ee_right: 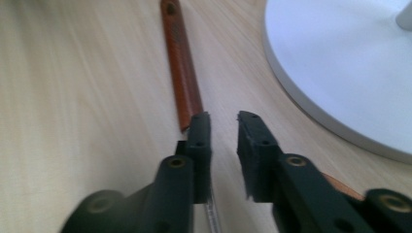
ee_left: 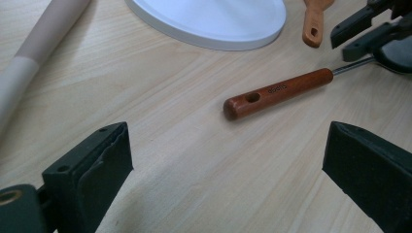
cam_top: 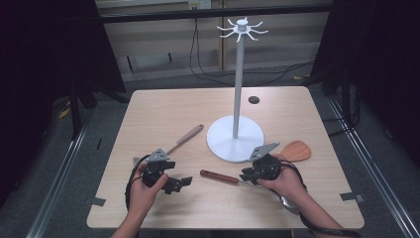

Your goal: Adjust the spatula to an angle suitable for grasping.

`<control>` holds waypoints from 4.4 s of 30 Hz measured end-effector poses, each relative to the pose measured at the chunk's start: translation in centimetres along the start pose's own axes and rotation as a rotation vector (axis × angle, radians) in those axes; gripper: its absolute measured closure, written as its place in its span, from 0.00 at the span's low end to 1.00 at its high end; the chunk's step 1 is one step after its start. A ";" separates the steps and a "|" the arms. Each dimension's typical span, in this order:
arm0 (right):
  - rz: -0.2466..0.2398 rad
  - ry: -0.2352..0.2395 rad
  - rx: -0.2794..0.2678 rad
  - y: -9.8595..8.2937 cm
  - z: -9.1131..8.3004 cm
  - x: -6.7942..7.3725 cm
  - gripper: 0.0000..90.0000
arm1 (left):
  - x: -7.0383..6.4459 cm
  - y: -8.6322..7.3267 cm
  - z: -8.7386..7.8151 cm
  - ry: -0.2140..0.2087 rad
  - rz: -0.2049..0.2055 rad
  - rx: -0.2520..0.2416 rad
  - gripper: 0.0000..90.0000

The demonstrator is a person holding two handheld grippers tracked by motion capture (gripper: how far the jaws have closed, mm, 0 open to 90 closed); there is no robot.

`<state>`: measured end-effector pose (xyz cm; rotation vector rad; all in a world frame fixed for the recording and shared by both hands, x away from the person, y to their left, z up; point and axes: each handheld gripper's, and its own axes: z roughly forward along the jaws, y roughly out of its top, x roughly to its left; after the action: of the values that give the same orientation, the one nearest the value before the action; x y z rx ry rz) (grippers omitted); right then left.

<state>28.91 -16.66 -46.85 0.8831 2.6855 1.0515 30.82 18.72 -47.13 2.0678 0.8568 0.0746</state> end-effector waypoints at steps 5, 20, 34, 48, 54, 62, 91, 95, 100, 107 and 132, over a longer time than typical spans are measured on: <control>-0.029 0.029 0.031 0.3 -0.7 0.6 0.74 | 0.0 0.1 0.0 0.005 0.001 -0.001 0.04; -0.078 0.035 0.140 0.0 0.4 1.0 0.74 | -0.3 0.1 0.1 -0.002 0.005 0.000 0.04; -0.061 0.030 0.233 -0.2 0.1 0.7 0.79 | -0.4 0.0 0.2 -0.001 0.014 0.006 0.04; -0.070 -0.017 0.365 0.5 0.9 1.0 0.92 | -0.4 0.0 0.3 -0.006 0.014 0.011 0.04; -0.099 -0.007 0.323 0.4 1.0 1.0 0.95 | -0.3 0.1 0.3 -0.002 0.020 0.012 0.04; -0.080 -0.027 0.186 0.6 -0.7 0.2 0.95 | -0.3 0.2 0.5 -0.007 0.023 0.012 0.04; 0.116 -0.331 -0.578 1.9 -5.9 1.3 0.96 | -0.4 0.5 0.8 -0.021 0.023 -0.003 0.04; 0.092 -0.404 -0.625 2.4 -6.1 2.3 0.96 | -0.3 0.5 0.8 -0.018 0.022 -0.003 0.04; 0.096 -0.435 -0.661 2.4 -6.3 2.6 0.96 | -0.4 0.5 0.8 -0.014 0.024 0.001 0.04; 0.098 -0.461 -0.720 2.5 -7.3 2.6 0.96 | -0.4 0.5 0.9 -0.014 0.018 0.001 0.04; 0.176 -0.488 -0.860 3.1 -9.5 2.0 0.96 | -0.4 0.5 0.9 -0.025 0.009 -0.016 0.04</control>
<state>25.77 -19.29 -37.53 0.9997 1.5409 1.5727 31.15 17.67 -47.17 2.0543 0.8291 0.0606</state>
